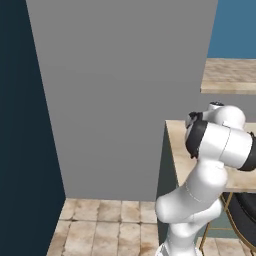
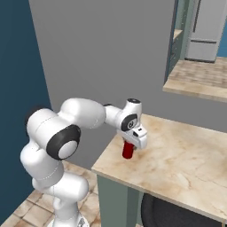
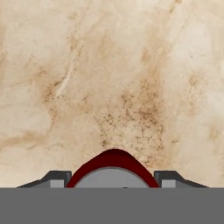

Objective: Four empty soda cans are scattered around the kitchen. Gather all the cans and cluster them next to the stove for recycling.

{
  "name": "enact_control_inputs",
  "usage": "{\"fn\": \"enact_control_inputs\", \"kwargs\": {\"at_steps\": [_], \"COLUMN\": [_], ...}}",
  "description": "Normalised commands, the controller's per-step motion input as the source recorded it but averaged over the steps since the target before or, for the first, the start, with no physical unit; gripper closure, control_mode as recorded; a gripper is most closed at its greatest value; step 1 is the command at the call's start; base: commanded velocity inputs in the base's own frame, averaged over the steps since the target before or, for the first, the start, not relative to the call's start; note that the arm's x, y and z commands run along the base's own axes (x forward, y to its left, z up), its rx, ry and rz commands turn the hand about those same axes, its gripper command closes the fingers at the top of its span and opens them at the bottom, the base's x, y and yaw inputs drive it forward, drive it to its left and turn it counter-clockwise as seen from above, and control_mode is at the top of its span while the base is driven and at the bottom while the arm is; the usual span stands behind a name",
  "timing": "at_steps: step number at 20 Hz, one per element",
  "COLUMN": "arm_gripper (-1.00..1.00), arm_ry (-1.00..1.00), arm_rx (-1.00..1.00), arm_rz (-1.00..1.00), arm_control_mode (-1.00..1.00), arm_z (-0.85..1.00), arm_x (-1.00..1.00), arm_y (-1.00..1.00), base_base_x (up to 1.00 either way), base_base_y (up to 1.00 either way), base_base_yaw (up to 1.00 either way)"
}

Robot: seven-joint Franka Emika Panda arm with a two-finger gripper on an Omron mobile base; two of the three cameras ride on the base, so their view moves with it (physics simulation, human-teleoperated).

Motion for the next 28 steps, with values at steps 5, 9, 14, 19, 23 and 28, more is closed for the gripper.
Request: {"fn": "enact_control_inputs", "kwargs": {"at_steps": [5, 9, 14, 19, 23, 28], "arm_gripper": [1.0, 1.0, 1.0, 1.0, 1.0, 1.0], "arm_ry": [-0.15, -0.24, -0.15, 0.0, 0.08, 0.04], "arm_rx": [-0.08, -0.21, -0.17, -0.04, 0.03, 0.01], "arm_rz": [-0.08, -0.03, -0.01, -0.01, 0.0, 0.0], "arm_control_mode": [-1.0, -1.0, -1.0, -1.0, -1.0, -1.0], "arm_z": [0.15, 0.19, 0.21, 0.17, 0.22, 0.19], "arm_x": [-0.33, -0.29, -0.29, -0.25, -0.17, -0.13], "arm_y": [0.08, 0.06, 0.03, 0.01, 0.0, 0.0], "base_base_x": [0.0, 0.0, 0.0, 0.0, 0.0, 0.0], "base_base_y": [0.0, 0.0, 0.0, 0.0, 0.0, 0.0], "base_base_yaw": [0.0, 0.0, 0.0, 0.0, 0.0, 0.0]}}
